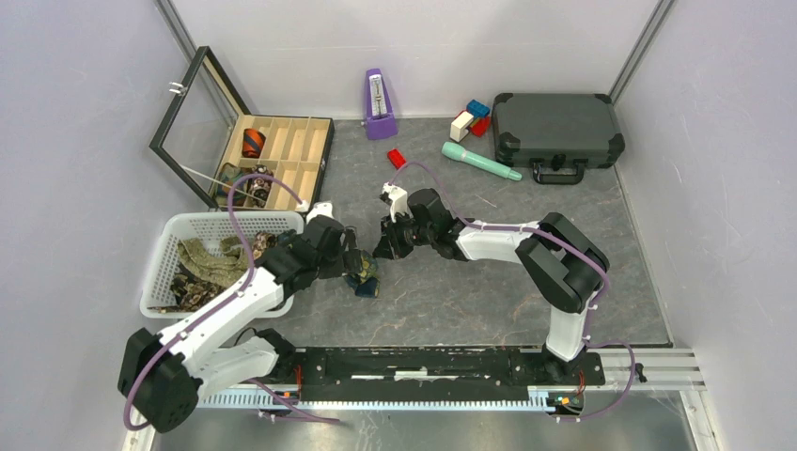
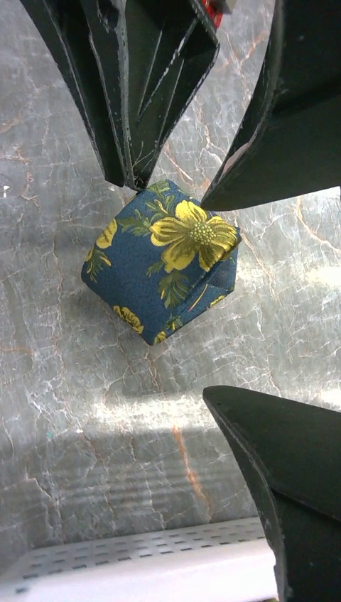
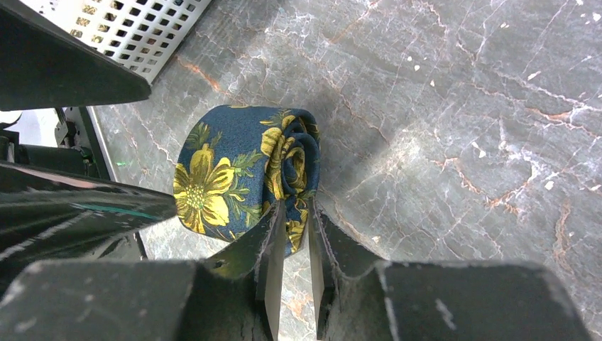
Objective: Roll the ties
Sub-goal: Roll the tie at the center of the board.
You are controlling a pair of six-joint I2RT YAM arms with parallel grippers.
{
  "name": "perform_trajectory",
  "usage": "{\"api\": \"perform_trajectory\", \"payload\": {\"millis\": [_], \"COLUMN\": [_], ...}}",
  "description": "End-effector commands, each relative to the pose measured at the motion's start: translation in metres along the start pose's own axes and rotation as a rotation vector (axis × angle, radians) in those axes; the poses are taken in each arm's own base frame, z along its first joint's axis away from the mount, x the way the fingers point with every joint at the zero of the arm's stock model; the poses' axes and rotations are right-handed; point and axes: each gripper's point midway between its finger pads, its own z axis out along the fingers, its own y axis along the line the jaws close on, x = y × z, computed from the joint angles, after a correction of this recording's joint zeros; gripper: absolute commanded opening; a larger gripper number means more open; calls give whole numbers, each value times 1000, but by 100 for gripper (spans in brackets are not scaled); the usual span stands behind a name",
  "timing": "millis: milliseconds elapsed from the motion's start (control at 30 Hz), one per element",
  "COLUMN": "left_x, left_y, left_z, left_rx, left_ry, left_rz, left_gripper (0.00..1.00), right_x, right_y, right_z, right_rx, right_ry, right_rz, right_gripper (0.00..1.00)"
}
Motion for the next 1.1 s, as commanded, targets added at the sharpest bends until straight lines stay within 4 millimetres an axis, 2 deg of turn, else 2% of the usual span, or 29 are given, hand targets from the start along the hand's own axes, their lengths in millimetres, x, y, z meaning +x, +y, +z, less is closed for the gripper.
{"api": "perform_trajectory", "payload": {"millis": [0, 167, 433, 667, 867, 1067], "left_x": [-15, -5, 19, 19, 11, 20], "left_y": [6, 17, 15, 12, 7, 11], "left_z": [-14, -17, 3, 11, 6, 4], "left_rx": [-14, -36, -21, 9, 43, 52], "left_ry": [-106, -129, -78, -110, -144, -171], "left_rz": [-190, -331, -456, -511, -525, -611], "left_gripper": [98, 99, 94, 93, 92, 94], "right_x": [-12, -17, -12, -10, -14, -15], "right_y": [11, 2, -9, -8, -2, 5], "right_z": [0, 10, 25, 25, 20, 16], "right_rx": [-33, -5, 10, -4, -16, -34], "right_ry": [-47, -55, -42, -50, -65, -78], "right_rz": [-25, -32, -31, -30, -29, -24], "right_gripper": [24, 23, 22, 22, 22, 22]}}
